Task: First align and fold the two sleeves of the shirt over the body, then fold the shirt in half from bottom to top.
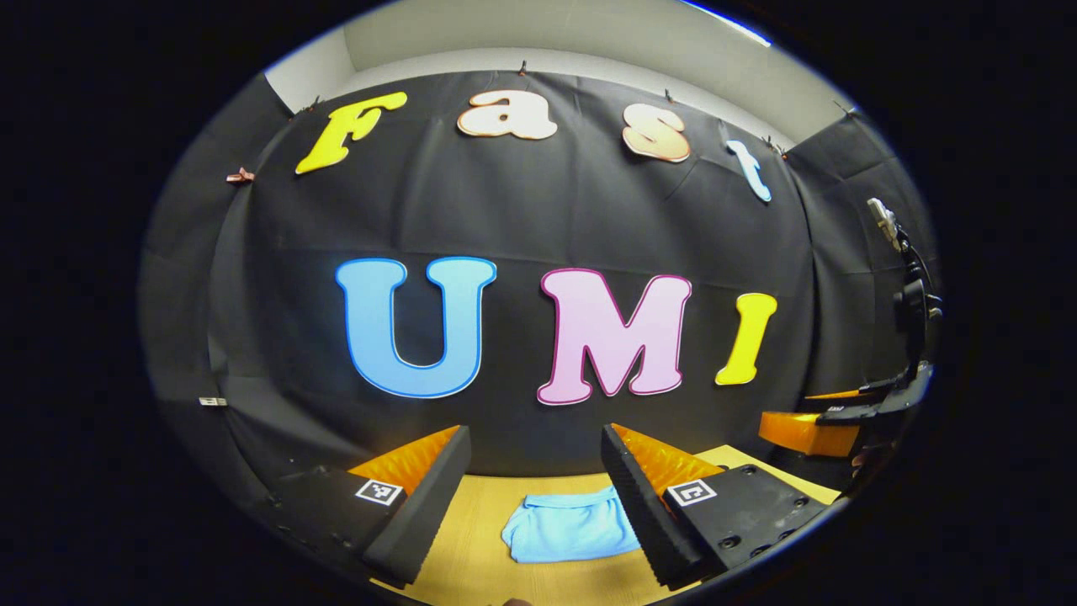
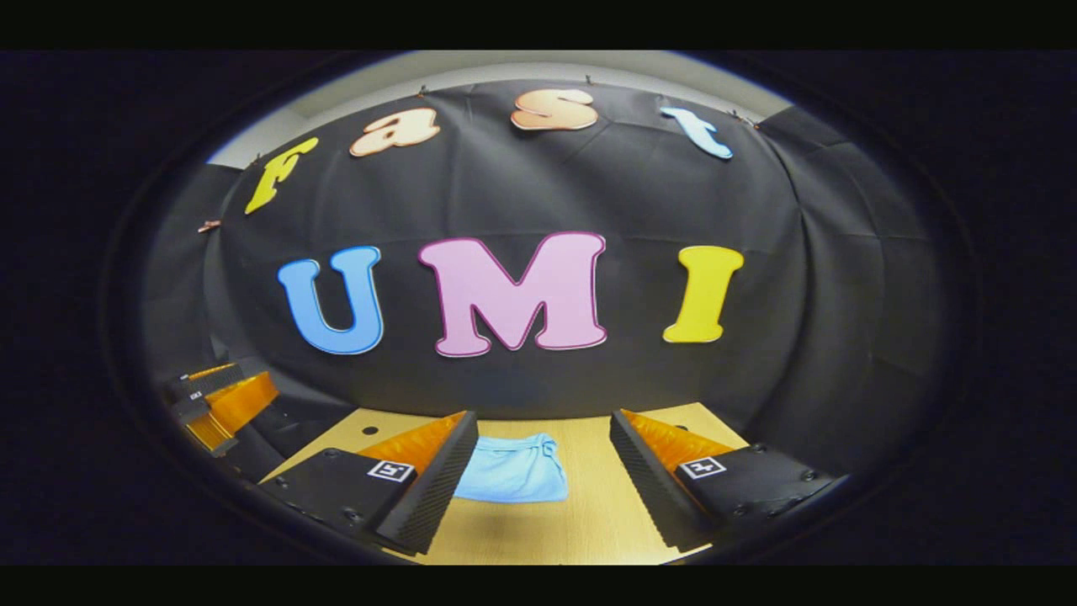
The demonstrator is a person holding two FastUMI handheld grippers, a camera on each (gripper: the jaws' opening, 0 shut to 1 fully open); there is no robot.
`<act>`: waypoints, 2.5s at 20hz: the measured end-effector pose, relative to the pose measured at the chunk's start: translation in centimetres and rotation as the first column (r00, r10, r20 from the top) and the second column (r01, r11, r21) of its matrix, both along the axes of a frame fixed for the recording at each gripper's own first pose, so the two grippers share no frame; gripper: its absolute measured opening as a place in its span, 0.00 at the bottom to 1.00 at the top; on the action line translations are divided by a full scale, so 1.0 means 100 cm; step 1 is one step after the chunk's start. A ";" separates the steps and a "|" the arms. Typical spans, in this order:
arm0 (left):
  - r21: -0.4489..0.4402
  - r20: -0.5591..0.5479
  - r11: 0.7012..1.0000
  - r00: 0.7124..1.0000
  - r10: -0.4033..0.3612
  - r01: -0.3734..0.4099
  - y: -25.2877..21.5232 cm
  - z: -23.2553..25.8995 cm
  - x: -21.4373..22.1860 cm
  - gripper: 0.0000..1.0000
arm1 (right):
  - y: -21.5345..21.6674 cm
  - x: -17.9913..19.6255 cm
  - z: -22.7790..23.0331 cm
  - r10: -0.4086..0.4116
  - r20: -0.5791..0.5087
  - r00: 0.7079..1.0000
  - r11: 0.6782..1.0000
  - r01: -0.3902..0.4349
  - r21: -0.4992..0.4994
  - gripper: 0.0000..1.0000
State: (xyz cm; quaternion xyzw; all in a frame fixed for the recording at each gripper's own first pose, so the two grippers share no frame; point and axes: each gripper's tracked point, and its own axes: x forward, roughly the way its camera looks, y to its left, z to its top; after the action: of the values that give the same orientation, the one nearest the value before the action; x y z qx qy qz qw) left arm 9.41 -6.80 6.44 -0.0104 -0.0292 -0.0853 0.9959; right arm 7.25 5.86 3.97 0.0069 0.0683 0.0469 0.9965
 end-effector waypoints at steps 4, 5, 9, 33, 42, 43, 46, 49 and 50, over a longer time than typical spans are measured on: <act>-0.005 -0.028 1.000 0.999 -0.017 0.017 0.004 -0.016 -0.053 0.95 | 0.000 -0.050 0.004 -0.001 0.018 1.000 1.000 0.001 -0.001 0.98; -0.004 -0.032 1.000 0.999 -0.023 0.023 0.006 -0.021 -0.063 0.99 | -0.002 -0.060 0.001 -0.004 0.017 1.000 1.000 0.004 -0.006 0.98; -0.008 -0.044 0.999 0.999 -0.032 0.031 0.010 -0.047 -0.100 1.00 | 0.003 -0.099 -0.016 0.010 -0.028 1.000 0.999 -0.009 0.036 0.98; 0.013 -0.075 1.000 0.997 0.025 -0.024 0.040 -0.063 -0.140 0.99 | 0.043 -0.141 -0.050 0.099 -0.100 0.990 0.995 -0.097 0.026 0.98; 0.008 -0.083 0.999 0.996 0.039 -0.038 0.043 -0.063 -0.142 0.99 | 0.060 -0.139 -0.054 0.142 -0.118 0.983 0.990 -0.141 0.022 0.98; 0.005 -0.083 0.999 0.996 0.040 -0.039 0.043 -0.064 -0.143 0.99 | 0.062 -0.140 -0.055 0.145 -0.122 0.982 0.989 -0.144 0.021 0.98; 0.009 -0.086 0.999 0.995 0.043 -0.042 0.043 -0.064 -0.145 0.99 | 0.066 -0.141 -0.055 0.154 -0.125 0.980 0.988 -0.153 0.015 0.98; 0.015 -0.085 0.999 0.995 0.042 -0.041 0.044 -0.064 -0.149 0.99 | 0.070 -0.141 -0.055 0.165 -0.125 0.978 0.986 -0.166 0.005 0.98; 0.015 -0.085 0.999 0.995 0.043 -0.042 0.045 -0.064 -0.149 0.99 | 0.070 -0.141 -0.055 0.167 -0.123 0.978 0.986 -0.168 0.003 0.98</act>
State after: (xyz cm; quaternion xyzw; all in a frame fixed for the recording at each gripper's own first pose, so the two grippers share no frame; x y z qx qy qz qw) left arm -5.49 -2.31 0.03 -0.0069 0.0134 -0.0637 0.9979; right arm -6.87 12.86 -1.54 0.0005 0.1300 0.1299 0.9830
